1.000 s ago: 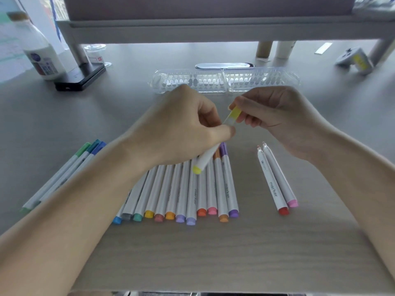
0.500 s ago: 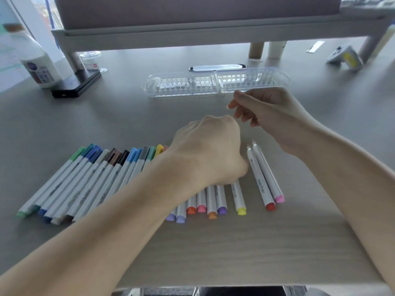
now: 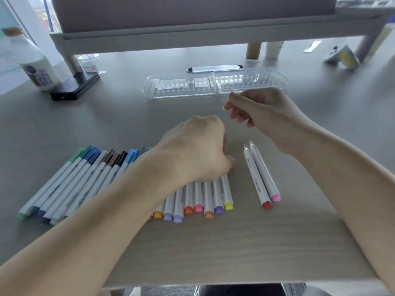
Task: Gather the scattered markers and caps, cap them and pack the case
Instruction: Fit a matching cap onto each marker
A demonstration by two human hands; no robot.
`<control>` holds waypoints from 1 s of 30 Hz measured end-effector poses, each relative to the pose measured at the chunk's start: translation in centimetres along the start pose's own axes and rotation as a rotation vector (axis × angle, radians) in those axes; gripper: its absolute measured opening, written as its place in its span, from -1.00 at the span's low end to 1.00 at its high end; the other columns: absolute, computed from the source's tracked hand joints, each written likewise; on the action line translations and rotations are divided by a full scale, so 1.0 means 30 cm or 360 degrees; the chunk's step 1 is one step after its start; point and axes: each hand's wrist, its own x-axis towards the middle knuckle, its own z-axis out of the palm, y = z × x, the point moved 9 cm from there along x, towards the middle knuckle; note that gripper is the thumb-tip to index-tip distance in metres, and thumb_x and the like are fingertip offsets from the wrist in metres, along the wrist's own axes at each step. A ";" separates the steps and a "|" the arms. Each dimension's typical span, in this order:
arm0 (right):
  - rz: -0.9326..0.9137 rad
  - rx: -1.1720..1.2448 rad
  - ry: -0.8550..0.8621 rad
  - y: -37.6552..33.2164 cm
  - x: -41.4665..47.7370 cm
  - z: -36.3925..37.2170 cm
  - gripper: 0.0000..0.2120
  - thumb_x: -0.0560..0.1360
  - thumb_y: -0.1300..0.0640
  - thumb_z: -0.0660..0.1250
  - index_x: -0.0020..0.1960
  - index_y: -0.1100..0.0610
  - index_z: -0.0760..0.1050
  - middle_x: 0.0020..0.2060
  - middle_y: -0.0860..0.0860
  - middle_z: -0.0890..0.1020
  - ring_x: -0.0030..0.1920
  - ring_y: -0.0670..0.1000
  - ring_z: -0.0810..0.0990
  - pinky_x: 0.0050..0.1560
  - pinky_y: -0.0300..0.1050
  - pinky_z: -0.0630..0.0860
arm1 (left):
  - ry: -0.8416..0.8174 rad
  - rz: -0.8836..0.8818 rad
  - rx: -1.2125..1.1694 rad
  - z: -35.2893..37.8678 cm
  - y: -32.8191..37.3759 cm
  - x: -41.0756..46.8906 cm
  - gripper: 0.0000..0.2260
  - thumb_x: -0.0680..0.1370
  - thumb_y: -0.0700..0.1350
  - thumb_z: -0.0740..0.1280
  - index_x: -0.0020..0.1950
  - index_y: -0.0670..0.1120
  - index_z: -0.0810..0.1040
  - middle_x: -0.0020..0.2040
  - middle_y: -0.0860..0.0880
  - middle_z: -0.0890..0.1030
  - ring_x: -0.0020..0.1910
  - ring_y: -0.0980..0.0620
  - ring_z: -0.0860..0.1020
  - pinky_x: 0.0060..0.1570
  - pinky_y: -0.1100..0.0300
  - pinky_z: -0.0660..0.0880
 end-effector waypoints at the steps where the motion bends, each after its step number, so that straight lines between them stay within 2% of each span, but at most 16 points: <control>1: 0.0001 -0.0002 0.0001 0.001 0.001 0.000 -0.72 0.62 -0.06 0.34 -0.11 0.06 0.73 -0.29 -0.09 0.71 -0.26 -0.16 0.59 -0.16 -0.20 0.48 | -0.0003 -0.0003 -0.0001 0.003 -0.001 0.003 -0.71 0.50 0.14 0.47 -0.27 -0.03 0.57 -0.29 0.02 0.60 -0.21 -0.03 0.62 -0.11 0.04 0.61; 6: -0.0001 -0.0013 0.0002 0.004 0.005 0.006 -0.72 0.62 -0.05 0.34 -0.11 0.06 0.72 -0.31 -0.09 0.70 -0.26 -0.16 0.59 -0.16 -0.20 0.48 | 0.0045 0.0018 -0.0170 -0.004 0.041 0.004 -0.57 0.60 0.17 0.35 -0.35 -0.06 0.43 -0.38 0.00 0.49 -0.34 -0.03 0.51 -0.25 0.13 0.41; 11: 0.0006 0.0032 -0.0003 0.010 0.008 0.002 -0.71 0.61 -0.06 0.36 -0.11 0.09 0.73 -0.32 -0.07 0.69 -0.25 -0.11 0.59 -0.09 -0.10 0.51 | -0.0022 0.0094 -0.0137 0.029 0.114 0.011 -0.66 0.57 0.16 0.39 -0.25 -0.04 0.47 -0.26 0.01 0.57 -0.23 -0.02 0.58 -0.18 0.10 0.52; 13: 0.0004 0.0024 0.0003 0.010 0.008 -0.002 -0.72 0.61 -0.06 0.35 -0.11 0.08 0.72 -0.31 -0.06 0.70 -0.25 -0.12 0.59 -0.13 -0.14 0.49 | -0.0061 0.0078 -0.0125 0.033 0.103 0.013 -0.70 0.55 0.14 0.41 -0.25 -0.02 0.51 -0.25 0.01 0.59 -0.23 0.00 0.59 -0.18 0.10 0.53; 20: -0.0006 -0.0003 0.0009 0.002 0.004 -0.001 -0.72 0.62 -0.05 0.34 -0.12 0.06 0.72 -0.32 -0.10 0.69 -0.26 -0.16 0.59 -0.19 -0.23 0.46 | -0.0036 -0.0030 0.0003 0.001 0.081 0.007 -0.72 0.46 0.12 0.45 -0.28 -0.02 0.49 -0.29 -0.01 0.55 -0.27 -0.03 0.55 -0.26 0.13 0.43; 24: -0.0005 0.0006 0.0018 0.001 0.004 -0.004 -0.72 0.63 -0.04 0.34 -0.12 0.06 0.72 -0.33 -0.10 0.68 -0.26 -0.16 0.58 -0.22 -0.25 0.45 | 0.0039 -0.0048 0.0123 -0.001 0.086 0.008 -0.63 0.49 0.13 0.43 -0.34 -0.04 0.39 -0.33 0.00 0.47 -0.35 0.02 0.44 -0.37 0.14 0.27; 30: -0.0019 0.0026 0.0058 -0.006 0.001 -0.017 -0.73 0.63 -0.03 0.34 -0.15 0.04 0.70 -0.34 -0.12 0.68 -0.29 -0.18 0.56 -0.23 -0.28 0.44 | 0.0025 -0.0054 -0.0051 0.011 0.068 0.026 -0.60 0.51 0.12 0.41 -0.38 -0.06 0.37 -0.41 0.00 0.41 -0.39 -0.03 0.41 -0.37 0.15 0.28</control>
